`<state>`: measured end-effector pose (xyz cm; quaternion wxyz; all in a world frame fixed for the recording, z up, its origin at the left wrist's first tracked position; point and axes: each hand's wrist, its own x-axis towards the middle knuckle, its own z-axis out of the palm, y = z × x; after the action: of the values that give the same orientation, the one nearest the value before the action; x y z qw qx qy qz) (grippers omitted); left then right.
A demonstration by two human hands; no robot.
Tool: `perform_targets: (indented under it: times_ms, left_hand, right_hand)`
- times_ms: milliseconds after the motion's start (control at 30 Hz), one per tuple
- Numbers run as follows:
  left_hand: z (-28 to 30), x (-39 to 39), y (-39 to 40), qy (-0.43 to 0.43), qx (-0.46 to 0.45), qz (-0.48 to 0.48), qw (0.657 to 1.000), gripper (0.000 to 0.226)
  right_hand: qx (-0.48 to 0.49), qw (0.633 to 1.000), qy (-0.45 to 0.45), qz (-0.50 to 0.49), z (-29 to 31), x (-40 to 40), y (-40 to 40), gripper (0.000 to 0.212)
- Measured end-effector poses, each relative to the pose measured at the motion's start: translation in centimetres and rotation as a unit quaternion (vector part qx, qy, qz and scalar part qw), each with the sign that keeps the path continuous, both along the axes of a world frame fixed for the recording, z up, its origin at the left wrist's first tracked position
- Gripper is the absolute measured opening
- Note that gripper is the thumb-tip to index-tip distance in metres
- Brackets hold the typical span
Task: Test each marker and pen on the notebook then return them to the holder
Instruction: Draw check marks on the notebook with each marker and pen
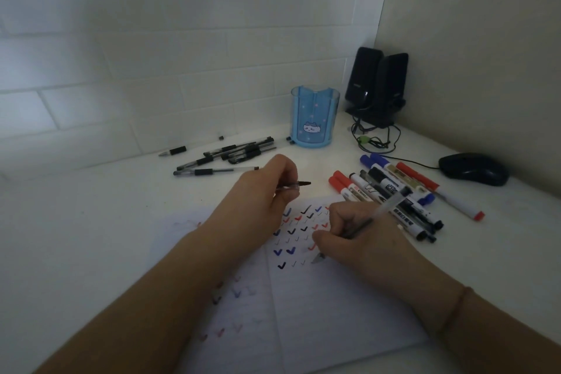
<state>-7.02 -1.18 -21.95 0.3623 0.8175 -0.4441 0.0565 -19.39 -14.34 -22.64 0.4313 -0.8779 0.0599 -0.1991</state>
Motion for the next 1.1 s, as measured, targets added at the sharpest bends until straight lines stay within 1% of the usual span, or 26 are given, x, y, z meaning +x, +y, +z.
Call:
perform_targets:
  times_ms: [167, 233, 267, 333, 367, 433, 500, 533, 600, 700, 867, 967, 1100]
  left_hand:
    - [0.2, -0.2, 0.0, -0.006, 0.014, -0.018, 1.0, 0.008]
    - [0.2, -0.2, 0.0, -0.007, 0.027, -0.025, 0.999, 0.007]
    - [0.2, -0.2, 0.0, -0.008, 0.036, -0.031, 0.999, 0.007]
    - [0.3, -0.3, 0.0, -0.002, 0.051, -0.046, 0.998, 0.008]
    - [0.3, -0.4, 0.0, 0.002, 0.054, -0.052, 0.997, 0.008]
    - [0.4, -0.6, 0.0, 0.016, 0.05, -0.058, 0.997, 0.01]
    - [0.5, -0.7, -0.1, 0.047, 0.035, -0.058, 0.997, 0.012]
    - [0.5, -0.8, -0.1, 0.065, 0.025, -0.06, 0.996, 0.013]
    - [0.5, -0.8, -0.1, 0.076, 0.011, -0.069, 0.995, 0.017]
    - [0.6, -1.0, -0.2, 0.054, 0.001, -0.086, 0.995, 0.024]
    - [0.4, -1.3, -0.2, 0.031, -0.022, -0.1, 0.994, 0.019]
    - [0.5, -1.2, -0.2, 0.062, -0.055, -0.092, 0.992, 0.027]
    - [0.6, -1.3, -0.1, 0.088, -0.08, -0.085, 0.989, 0.023]
  right_hand:
    - [-0.018, 1.0, -0.012, -0.02, -0.3, 0.2, -0.5, 0.038]
    - [0.001, 0.999, -0.002, -0.033, -0.1, 0.3, -0.5, 0.036]
    - [0.033, 0.999, 0.002, -0.04, 0.1, 0.2, -0.5, 0.032]
    - [0.138, 0.99, 0.003, -0.036, 0.9, -0.1, -0.9, 0.029]
    - [0.191, 0.981, -0.001, -0.024, 1.2, -0.3, -1.1, 0.028]
    - [0.279, 0.96, -0.025, 0.003, 1.8, -0.5, -1.7, 0.02]
    - [0.333, 0.942, -0.045, 0.02, 1.9, -0.6, -2.2, 0.011]
    - [0.342, 0.938, -0.049, 0.019, 1.8, -0.6, -2.4, 0.012]
    - [0.33, 0.943, -0.046, 0.006, 1.7, -0.6, -2.5, 0.015]
    - [0.31, 0.95, -0.036, -0.007, 1.8, -0.6, -2.3, 0.022]
    - [0.265, 0.964, -0.011, -0.002, 1.9, -0.5, -2.0, 0.008]
    - [0.264, 0.964, -0.019, 0.002, 2.1, -0.6, -1.8, 0.009]
    - [0.257, 0.966, -0.023, 0.012, 2.1, -0.6, -1.8, 0.017]
